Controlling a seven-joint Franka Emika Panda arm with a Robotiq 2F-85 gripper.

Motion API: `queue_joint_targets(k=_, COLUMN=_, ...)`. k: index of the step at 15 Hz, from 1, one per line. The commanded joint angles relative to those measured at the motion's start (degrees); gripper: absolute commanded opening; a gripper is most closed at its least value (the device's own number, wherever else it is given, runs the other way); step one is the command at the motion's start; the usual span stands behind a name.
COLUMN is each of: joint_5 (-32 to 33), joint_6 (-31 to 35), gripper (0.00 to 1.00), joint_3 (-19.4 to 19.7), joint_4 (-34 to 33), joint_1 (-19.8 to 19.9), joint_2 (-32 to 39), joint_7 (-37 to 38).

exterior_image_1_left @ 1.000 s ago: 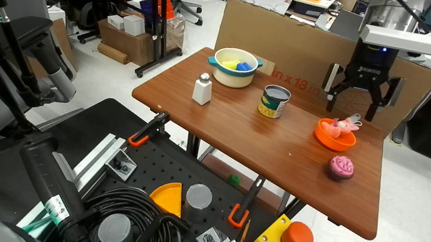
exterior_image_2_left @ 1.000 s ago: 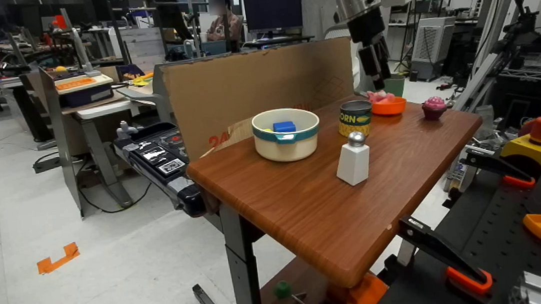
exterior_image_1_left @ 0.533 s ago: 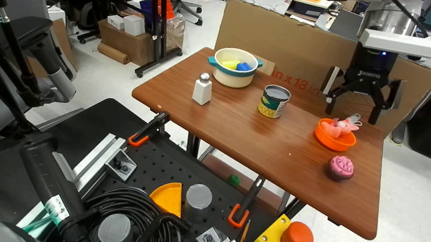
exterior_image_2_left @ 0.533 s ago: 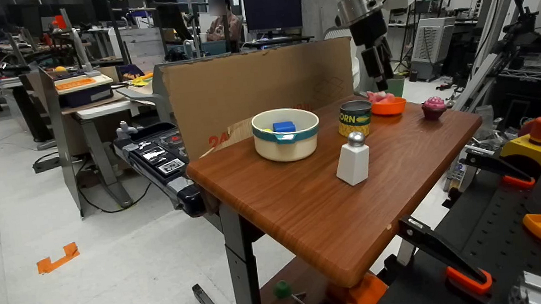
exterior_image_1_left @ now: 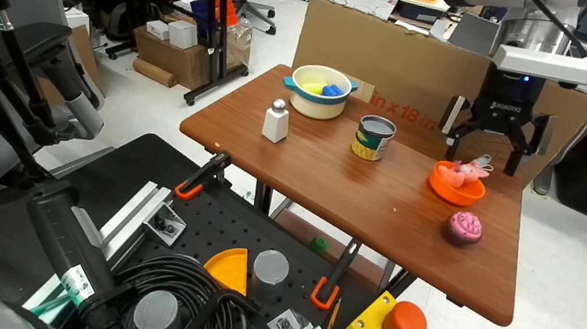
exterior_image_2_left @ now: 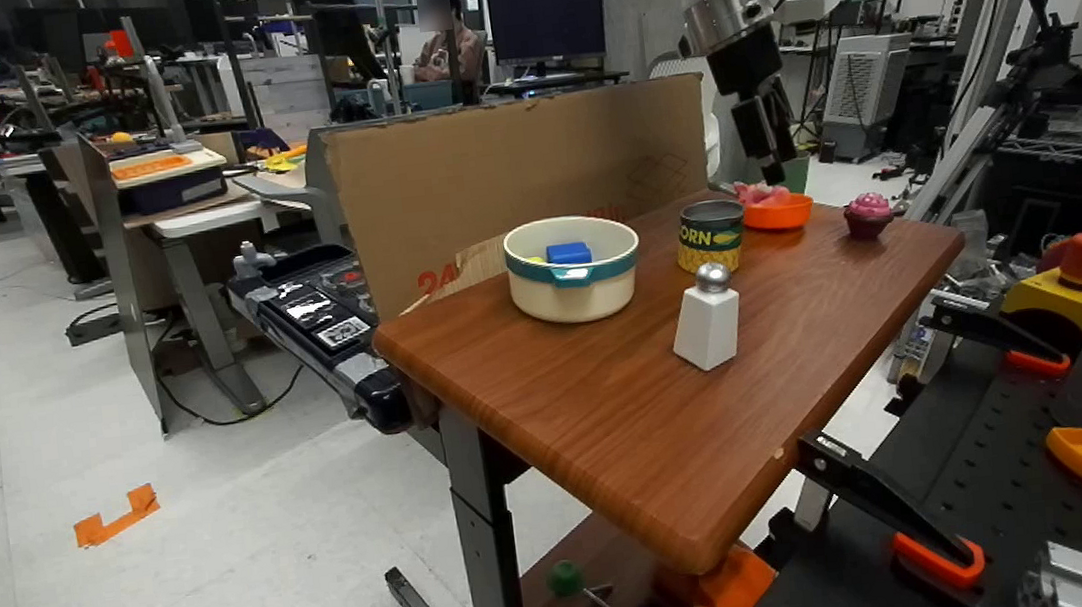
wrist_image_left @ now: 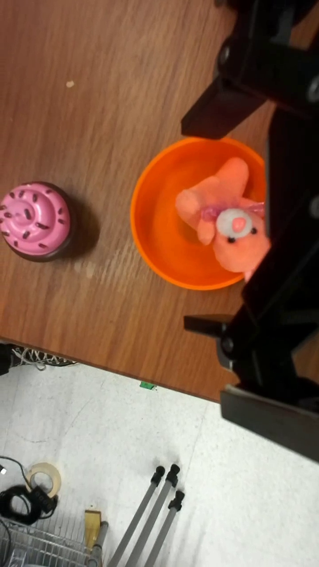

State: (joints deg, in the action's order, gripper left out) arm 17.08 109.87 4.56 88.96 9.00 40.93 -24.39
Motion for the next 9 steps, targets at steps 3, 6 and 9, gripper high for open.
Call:
queue_joint_targets(k=3, joint_5=-0.73, joint_6=-0.99, gripper=0.74, joint_3=-0.02, joint_4=-1.81, joint_1=2.20, joint_2=1.11, joint_7=-1.23)
queue_joint_targets(k=6, joint_5=-0.93, joint_6=-1.02, gripper=0.55, joint_3=0.01, joint_4=-2.17, joint_1=3.13, joint_2=1.53, joint_7=-1.41)
queue_joint_targets(k=9, joint_5=-0.91, joint_6=-0.80, gripper=0.33, joint_3=-0.03, joint_4=-2.09, joint_1=3.63, joint_2=1.54, joint_7=-1.31)
